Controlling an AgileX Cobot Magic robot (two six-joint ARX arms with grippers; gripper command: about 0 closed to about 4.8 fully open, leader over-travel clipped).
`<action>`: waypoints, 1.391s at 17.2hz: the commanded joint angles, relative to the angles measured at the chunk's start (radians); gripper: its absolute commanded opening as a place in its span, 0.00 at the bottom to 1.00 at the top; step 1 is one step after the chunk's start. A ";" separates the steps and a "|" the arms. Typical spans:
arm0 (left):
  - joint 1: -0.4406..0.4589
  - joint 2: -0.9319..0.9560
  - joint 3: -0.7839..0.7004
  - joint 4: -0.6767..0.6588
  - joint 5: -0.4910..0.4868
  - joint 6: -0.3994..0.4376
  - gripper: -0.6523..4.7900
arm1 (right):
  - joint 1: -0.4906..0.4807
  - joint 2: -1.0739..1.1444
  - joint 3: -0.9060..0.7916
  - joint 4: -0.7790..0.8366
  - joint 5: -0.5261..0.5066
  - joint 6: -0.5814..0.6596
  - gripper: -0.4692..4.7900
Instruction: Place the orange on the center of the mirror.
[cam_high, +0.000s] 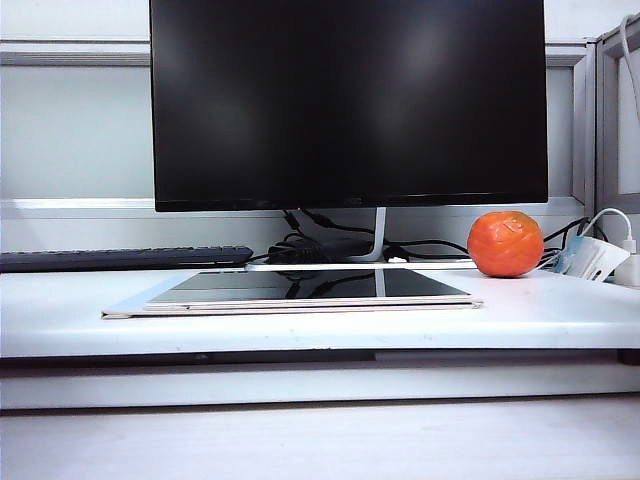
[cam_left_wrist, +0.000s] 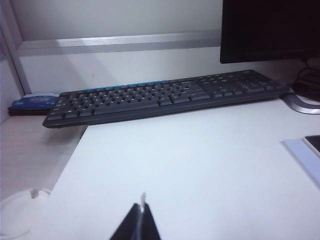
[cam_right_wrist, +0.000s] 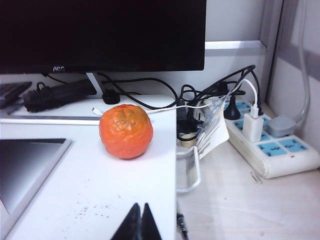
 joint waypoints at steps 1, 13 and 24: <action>0.001 0.000 0.001 0.010 0.000 0.004 0.11 | 0.000 0.000 0.000 0.016 -0.002 0.015 0.09; -0.550 0.000 0.001 0.010 -0.041 0.004 0.11 | 0.002 0.043 0.050 0.198 -0.058 0.193 0.09; -0.579 0.000 0.001 0.009 0.080 0.004 0.11 | 0.002 1.247 0.604 0.529 -0.207 0.019 1.00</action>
